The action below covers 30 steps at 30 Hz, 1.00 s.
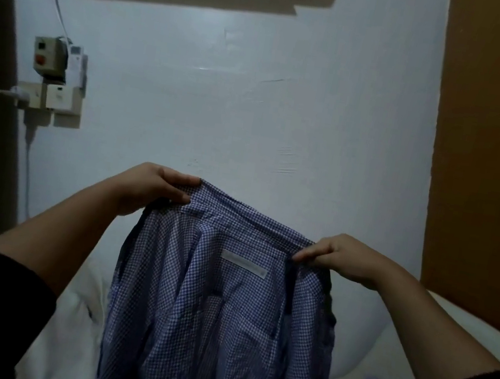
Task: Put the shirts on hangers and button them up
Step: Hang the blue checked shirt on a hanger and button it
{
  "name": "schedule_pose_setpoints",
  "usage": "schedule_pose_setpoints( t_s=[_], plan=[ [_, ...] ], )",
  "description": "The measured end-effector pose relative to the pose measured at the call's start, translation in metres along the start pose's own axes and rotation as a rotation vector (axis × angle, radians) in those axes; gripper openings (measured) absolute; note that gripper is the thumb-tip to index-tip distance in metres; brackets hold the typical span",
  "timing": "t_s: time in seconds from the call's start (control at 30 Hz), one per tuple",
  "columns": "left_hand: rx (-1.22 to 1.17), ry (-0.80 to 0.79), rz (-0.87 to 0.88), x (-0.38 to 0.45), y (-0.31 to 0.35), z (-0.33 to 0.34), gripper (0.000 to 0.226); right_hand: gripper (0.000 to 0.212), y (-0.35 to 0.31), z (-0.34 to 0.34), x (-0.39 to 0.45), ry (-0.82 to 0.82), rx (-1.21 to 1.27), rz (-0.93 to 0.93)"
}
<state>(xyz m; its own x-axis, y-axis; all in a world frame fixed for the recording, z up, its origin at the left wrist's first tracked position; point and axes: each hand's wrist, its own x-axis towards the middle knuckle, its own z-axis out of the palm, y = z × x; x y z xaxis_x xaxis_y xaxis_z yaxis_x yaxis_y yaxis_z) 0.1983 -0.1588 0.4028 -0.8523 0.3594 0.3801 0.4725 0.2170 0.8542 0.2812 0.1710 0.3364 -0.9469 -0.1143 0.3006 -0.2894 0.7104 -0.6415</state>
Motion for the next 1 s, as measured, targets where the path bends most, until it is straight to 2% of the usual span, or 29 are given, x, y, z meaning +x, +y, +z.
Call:
schedule_pose_setpoints(
  t_s=[0.27, 0.37, 0.53, 0.87, 1.0],
  plan=[
    [-0.019, 0.028, 0.0, -0.008, -0.005, 0.007, 0.04, 0.03, 0.01, 0.006, -0.011, 0.037, 0.197, 0.044],
    [0.004, 0.029, 0.016, -0.011, -0.002, 0.006, 0.043, 0.025, -0.001, -0.005, -0.02, 0.13, 0.042, -0.009],
    [0.046, 0.023, 0.081, -0.024, 0.019, 0.005, 0.046, 0.044, -0.033, -0.037, -0.042, 0.238, -0.326, -0.097],
    [0.094, 0.101, 0.327, -0.054, 0.093, -0.025, 0.047, 0.05, -0.108, -0.08, -0.077, 0.521, -0.458, -0.244],
    [0.067, 0.152, 0.376, -0.054, 0.112, -0.03, 0.053, 0.054, -0.145, -0.102, -0.086, 0.652, -0.505, -0.318]
  ],
)
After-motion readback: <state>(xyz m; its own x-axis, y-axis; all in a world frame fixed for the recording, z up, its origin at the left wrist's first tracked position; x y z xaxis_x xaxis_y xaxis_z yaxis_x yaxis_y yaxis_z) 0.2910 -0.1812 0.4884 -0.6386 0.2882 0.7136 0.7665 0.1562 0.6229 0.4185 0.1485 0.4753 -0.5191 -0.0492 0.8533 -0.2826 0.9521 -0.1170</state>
